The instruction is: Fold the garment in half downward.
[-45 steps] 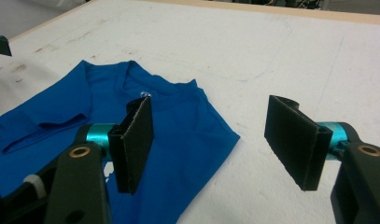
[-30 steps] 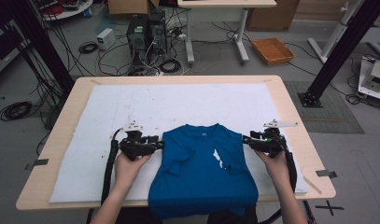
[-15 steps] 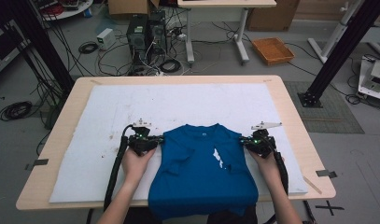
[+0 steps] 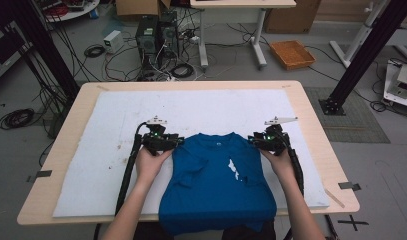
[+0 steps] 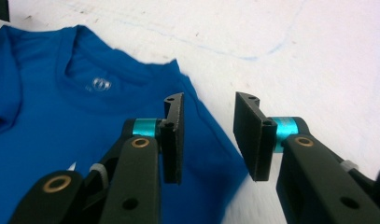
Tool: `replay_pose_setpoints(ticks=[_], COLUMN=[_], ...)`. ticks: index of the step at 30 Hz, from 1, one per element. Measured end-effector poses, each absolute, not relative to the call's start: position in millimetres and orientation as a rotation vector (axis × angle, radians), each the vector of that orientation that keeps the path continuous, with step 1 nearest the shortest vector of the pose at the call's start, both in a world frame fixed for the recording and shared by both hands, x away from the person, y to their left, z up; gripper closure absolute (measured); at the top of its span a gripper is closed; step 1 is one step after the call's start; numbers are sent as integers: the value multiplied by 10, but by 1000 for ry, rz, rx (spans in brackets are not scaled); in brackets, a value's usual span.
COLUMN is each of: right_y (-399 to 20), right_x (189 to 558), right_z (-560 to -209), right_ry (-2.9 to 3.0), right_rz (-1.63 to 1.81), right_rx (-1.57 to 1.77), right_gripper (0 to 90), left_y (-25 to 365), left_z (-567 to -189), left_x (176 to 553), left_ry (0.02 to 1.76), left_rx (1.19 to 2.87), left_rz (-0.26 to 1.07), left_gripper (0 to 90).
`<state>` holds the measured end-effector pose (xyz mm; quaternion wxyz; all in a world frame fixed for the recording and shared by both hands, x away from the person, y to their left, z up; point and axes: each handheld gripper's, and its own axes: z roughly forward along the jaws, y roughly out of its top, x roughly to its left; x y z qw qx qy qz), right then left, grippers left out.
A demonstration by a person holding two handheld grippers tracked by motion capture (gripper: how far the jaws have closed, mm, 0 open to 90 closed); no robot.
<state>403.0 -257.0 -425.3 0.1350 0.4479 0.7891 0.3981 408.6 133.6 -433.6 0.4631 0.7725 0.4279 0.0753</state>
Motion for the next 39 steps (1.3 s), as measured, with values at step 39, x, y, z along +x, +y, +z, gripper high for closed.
replay_pose_setpoints(ticks=[39], right_y=[-2285], right_x=[4291], right_z=[-4438], right_ry=[2411], right_rz=[1040], right_rx=[1196], right_gripper=[861], left_y=[923], left_z=[-4439], left_x=[4216], left_ry=[925], left_rx=[2165], left_rz=[392], left_gripper=[872])
